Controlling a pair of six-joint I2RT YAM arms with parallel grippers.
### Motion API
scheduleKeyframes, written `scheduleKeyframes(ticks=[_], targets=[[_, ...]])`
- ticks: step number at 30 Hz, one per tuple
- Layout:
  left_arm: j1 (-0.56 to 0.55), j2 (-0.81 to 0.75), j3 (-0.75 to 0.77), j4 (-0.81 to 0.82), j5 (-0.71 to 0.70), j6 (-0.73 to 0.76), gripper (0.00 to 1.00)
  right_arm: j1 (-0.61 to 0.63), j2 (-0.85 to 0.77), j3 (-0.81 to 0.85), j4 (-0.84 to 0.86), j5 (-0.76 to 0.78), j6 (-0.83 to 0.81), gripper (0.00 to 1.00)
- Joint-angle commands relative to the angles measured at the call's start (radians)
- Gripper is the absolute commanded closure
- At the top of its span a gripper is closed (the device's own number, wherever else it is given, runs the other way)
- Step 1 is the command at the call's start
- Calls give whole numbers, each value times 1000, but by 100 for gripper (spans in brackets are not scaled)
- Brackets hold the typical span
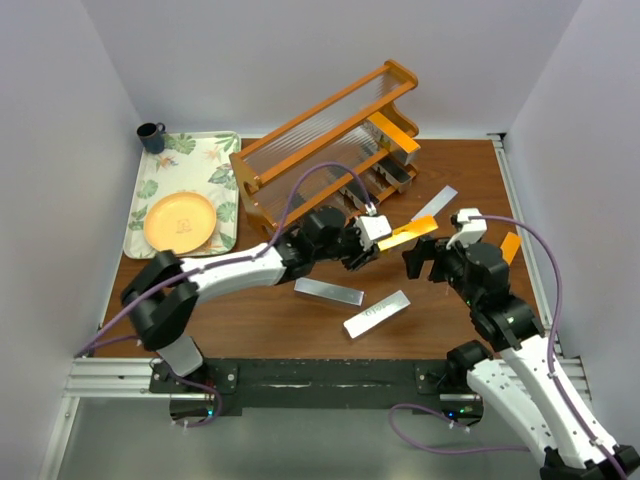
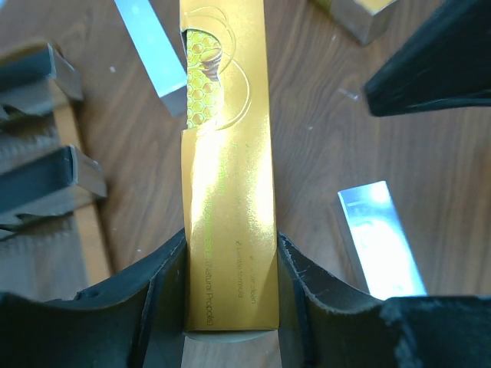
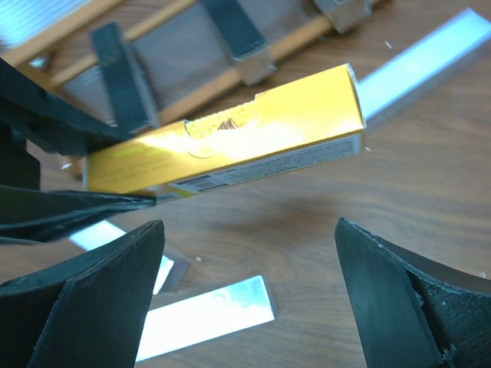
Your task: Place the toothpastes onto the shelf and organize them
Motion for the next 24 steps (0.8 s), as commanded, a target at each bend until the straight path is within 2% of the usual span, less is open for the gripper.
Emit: scheduleKeyframes(ticks=[1,10,15,24], targets=[[3,-151,5,-139,46,64,66,0,10,117,-19,-174,-84,3],[3,-364,-23,-478,46,177,69,0,62,248,-133,-470,-251,2],[9,-454,-6,-631,104,249,77,0,120,259,-179,-712,-339,2],[50,-531,-14,-777,242,355,77,15,130,214,-151,-801,-416,2]])
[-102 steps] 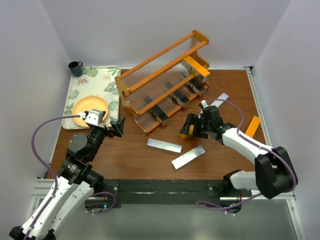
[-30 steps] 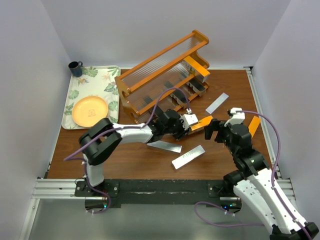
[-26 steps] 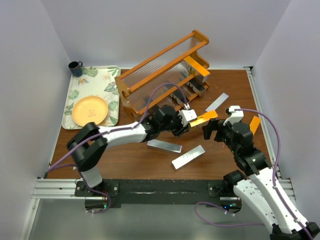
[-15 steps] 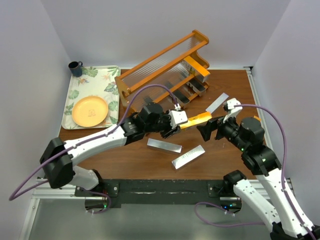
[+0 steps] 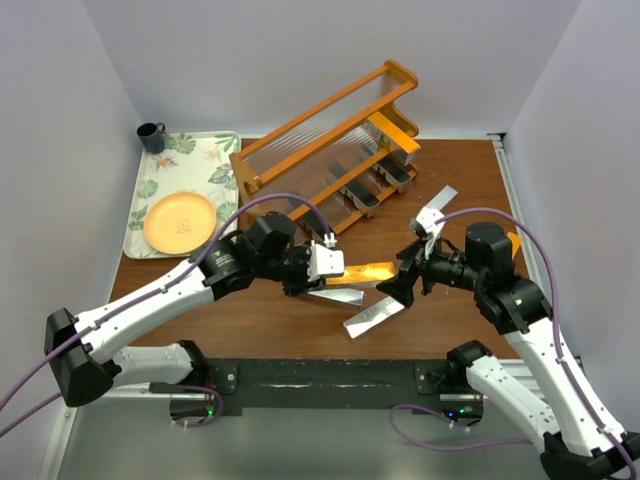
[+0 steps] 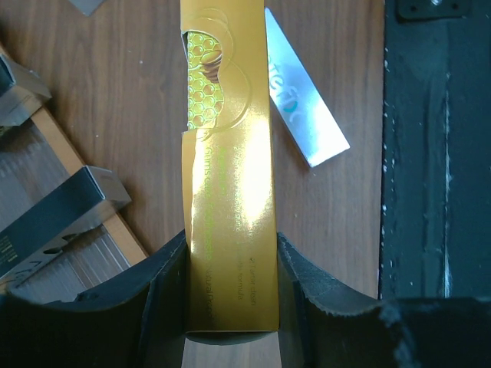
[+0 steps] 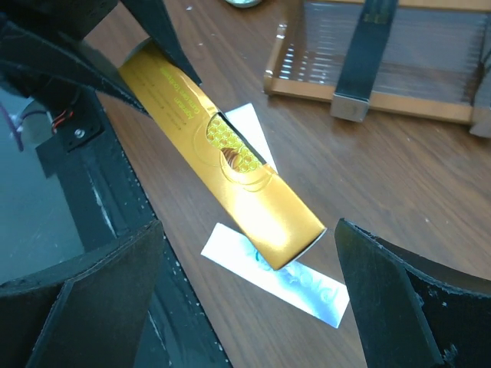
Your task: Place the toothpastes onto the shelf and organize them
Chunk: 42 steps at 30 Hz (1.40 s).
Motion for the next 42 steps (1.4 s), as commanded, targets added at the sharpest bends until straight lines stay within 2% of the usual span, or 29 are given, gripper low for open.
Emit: scheduleKeyframes(ticks=[1,8,19,25,30,31,36,37,41,42], targets=[[22,-51,16,-55,105,85,77,22,2,-13,19,-109,-62,2],[53,-73,31,-63,232,130,81,111,69,-13,-11,-131,-127,2],[103,-62,39,-70,300,179,81,272,201,15,-65,0,-179,9],[115,-50,37,-79,337,197,81,313,220,13,-54,58,-177,21],[122,-44,36,-84,342,199,79,329,223,13,-53,70,-173,36],[123,-44,34,-81,343,199,78,329,221,12,-51,78,-171,43],[128,-55,28,-75,328,193,73,329,198,10,-45,83,-167,55],[128,-59,25,-70,320,191,72,329,194,7,-39,83,-164,62],[129,-71,14,-55,300,181,66,329,175,4,-27,83,-154,69],[129,-75,11,-50,293,176,61,329,175,4,-27,83,-153,71]])
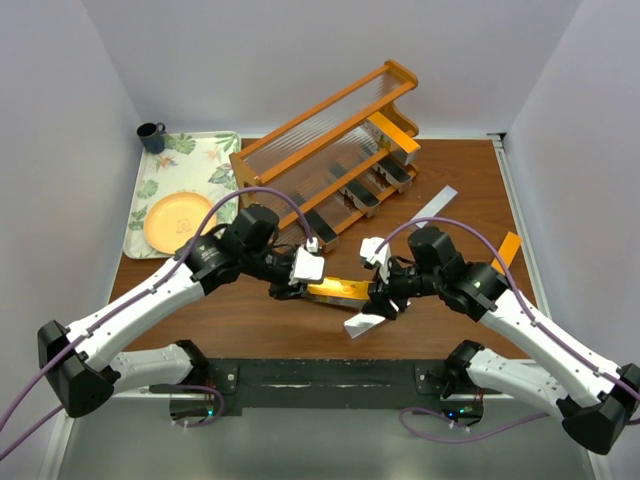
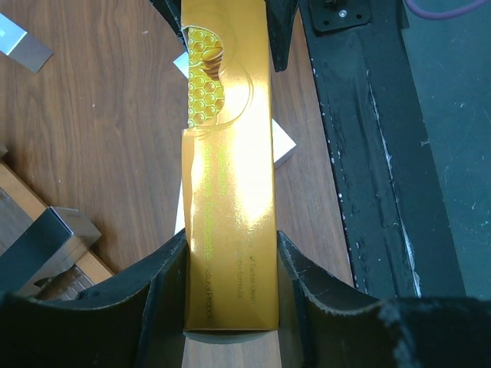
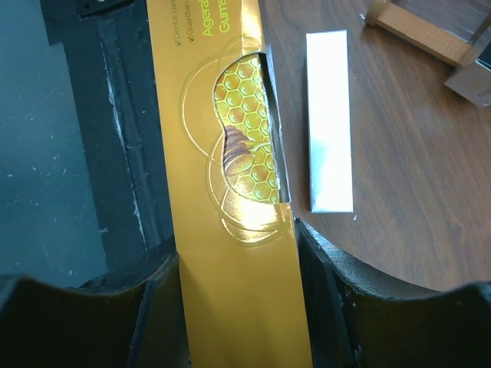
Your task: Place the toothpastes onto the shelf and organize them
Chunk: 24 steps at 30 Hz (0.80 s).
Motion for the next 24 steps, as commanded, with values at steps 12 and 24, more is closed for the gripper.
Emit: scheduleKeyframes(ticks=[12,24], targets=[[20,-164,-85,350,-314,-152,12,2,-25,-7,107,151,150,97],[21,-325,-246,653,-707,-269,9,0,-65,-13,251,378,249,100]])
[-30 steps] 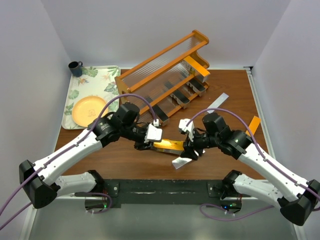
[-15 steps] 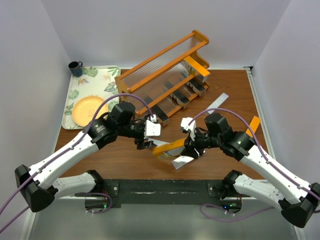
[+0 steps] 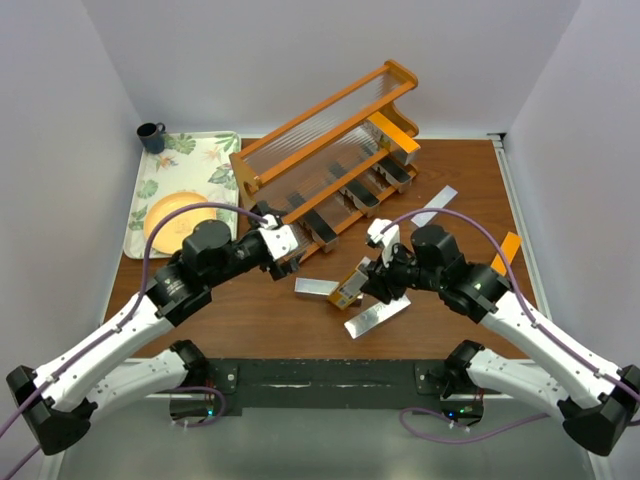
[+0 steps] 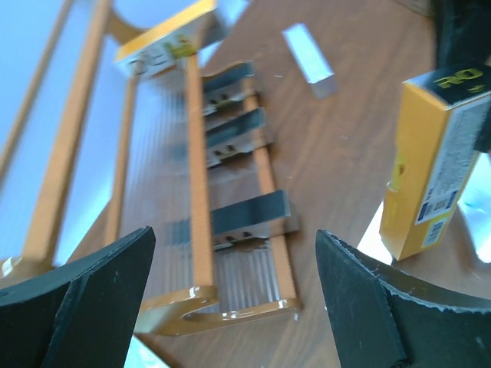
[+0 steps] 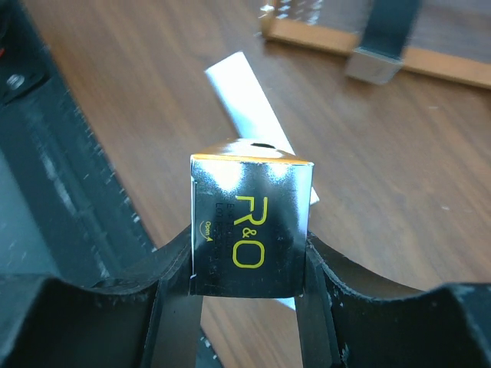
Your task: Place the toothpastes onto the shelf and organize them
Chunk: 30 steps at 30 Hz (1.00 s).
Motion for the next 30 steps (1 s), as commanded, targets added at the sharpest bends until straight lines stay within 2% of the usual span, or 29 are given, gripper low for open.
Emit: scheduleKeyframes(ticks=[1,6,12,13,19,23,30], targets=[[9,-63,-69,190,-243,-88,9,0,-60,-1,167,158,82,100],[9,-120,-146,326,-418,-107,9,0,-147,-42,305,328,132,100],[16,-149,-177,381,-602,-128,9,0,-198,-111,558,441,132,100],[18,-151,-180,386,-616,-139,9,0,-195,-121,653,461,124,100],[35,-174,-197,408,-651,-162,9,-1,-60,-128,920,484,28,100],[38,-192,-221,435,-662,-167,9,-23,36,-86,1031,510,-44,100],[41,-199,-232,446,-673,-154,10,-151,193,-58,1215,392,11,100]])
